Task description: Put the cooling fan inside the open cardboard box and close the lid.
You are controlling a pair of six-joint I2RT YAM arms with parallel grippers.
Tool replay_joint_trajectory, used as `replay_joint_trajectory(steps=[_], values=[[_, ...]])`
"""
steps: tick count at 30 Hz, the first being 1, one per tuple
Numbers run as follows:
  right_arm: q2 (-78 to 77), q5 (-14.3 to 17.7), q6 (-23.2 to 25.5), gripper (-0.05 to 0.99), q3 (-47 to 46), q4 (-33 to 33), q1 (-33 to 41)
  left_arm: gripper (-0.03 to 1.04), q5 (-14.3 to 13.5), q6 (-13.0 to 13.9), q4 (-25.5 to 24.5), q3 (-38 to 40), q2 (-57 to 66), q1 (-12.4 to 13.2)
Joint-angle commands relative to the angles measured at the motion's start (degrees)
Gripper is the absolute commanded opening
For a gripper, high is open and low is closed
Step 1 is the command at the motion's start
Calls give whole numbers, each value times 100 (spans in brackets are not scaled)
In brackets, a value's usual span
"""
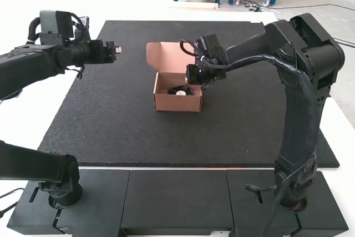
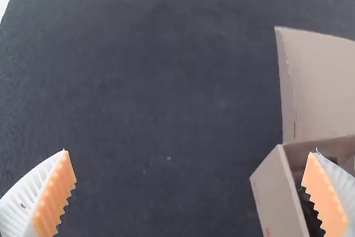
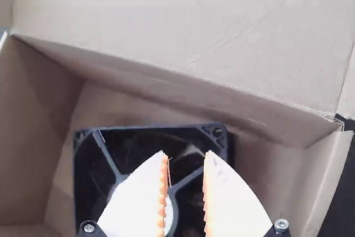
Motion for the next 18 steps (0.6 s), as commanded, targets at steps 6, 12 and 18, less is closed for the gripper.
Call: replay_joint_trajectory(steps=[6, 12, 18], values=[[-148, 29, 47, 22, 150, -95, 30, 97, 44, 55, 68, -12, -155, 47], [-578, 20, 74, 30, 555, -341, 30, 97, 439, 55, 68, 76, -366, 3], [-1167, 266, 109, 55, 889, -473, -49, 97, 932, -76, 147, 93, -560, -340]])
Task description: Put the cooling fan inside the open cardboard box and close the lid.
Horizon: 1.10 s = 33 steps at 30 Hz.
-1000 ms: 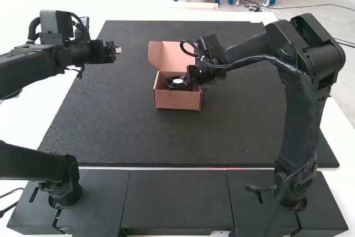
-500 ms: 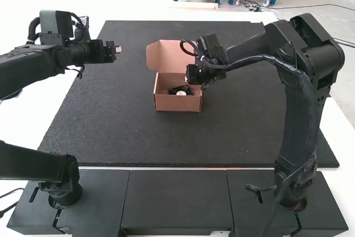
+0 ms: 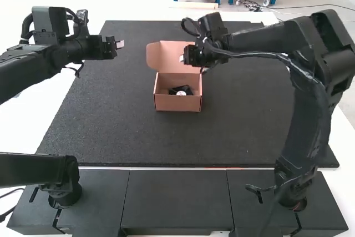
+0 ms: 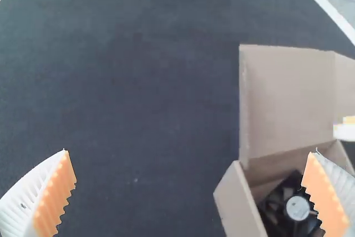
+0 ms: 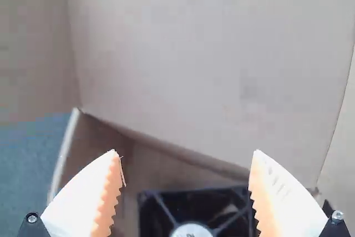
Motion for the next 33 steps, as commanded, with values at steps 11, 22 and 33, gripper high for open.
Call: replay_joint_trajectory(steps=[11, 22, 33], values=[[-729, 438, -436, 64, -191, 26, -840, 97, 84, -560, 1097, 120, 455, -1174], [-510, 543, -629, 64, -411, 342, -857, 97, 146, -613, 1316, 58, 631, -840], [-439, 605, -831, 57, -437, 421, -910, 97, 234, -595, 1308, -21, 631, -637]])
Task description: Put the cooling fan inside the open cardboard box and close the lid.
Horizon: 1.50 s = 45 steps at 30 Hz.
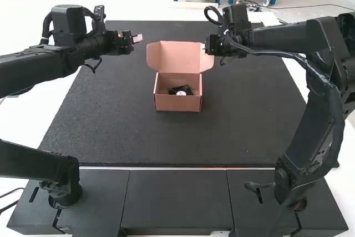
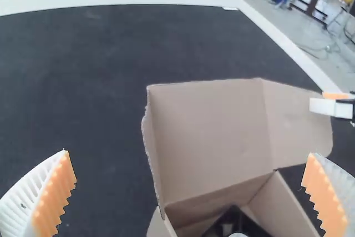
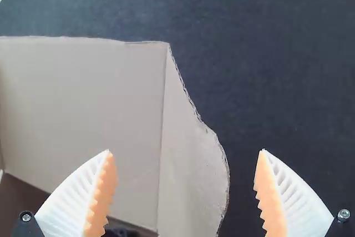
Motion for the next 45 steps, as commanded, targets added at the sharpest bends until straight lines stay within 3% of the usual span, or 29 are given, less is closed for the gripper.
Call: replay_joint_trajectory(steps=[1, 9, 12, 18, 21, 34, 36, 45], values=[[-9, 106, -121, 57, -29, 30, -97, 97, 83, -35, 46, -32, 2, 53], [-9, 106, -244, 52, -81, 30, -212, 97, 83, -53, 64, -76, -7, 53], [-9, 106, -261, 43, -134, 30, -212, 97, 83, -53, 55, -76, 2, 53], [-9, 106, -244, 43, -187, 30, -159, 97, 83, -53, 38, -84, -7, 53], [-9, 89, -226, 35, -222, 57, -150, 97, 83, -44, 29, -102, -7, 53], [-9, 106, -217, 35, -134, 268, -159, 97, 74, -35, 38, -164, -16, 53], [-9, 106, -217, 29, -169, 268, -150, 97, 74, -35, 55, -155, -16, 62], [-17, 89, -209, 18, -196, 268, -141, 97, 74, -27, 73, -181, 2, 53]])
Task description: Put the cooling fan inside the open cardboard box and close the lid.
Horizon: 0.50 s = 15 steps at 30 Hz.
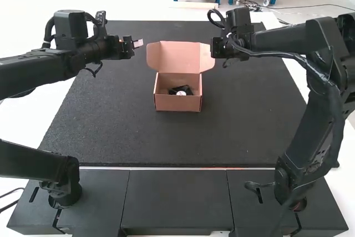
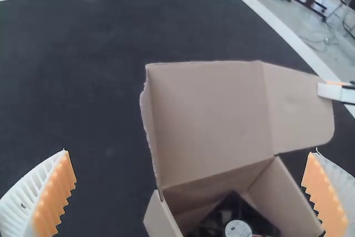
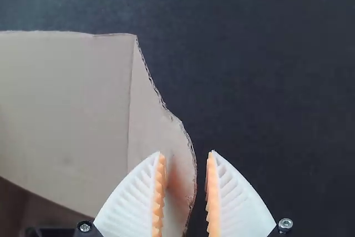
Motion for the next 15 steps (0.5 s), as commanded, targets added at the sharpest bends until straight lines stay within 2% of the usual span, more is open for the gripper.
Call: replay_joint_trajectory(steps=[1, 8, 15], values=[[-17, 45, -5, 18, 38, 18, -1, 97, 44, -7, 95, -4, 2, 53], [-26, -52, 30, 0, 74, 27, 7, 97, -71, 2, 464, -66, 318, 62], [-88, -60, 65, -1, 38, 27, 7, 97, -150, -7, 1035, 339, 1566, -70]])
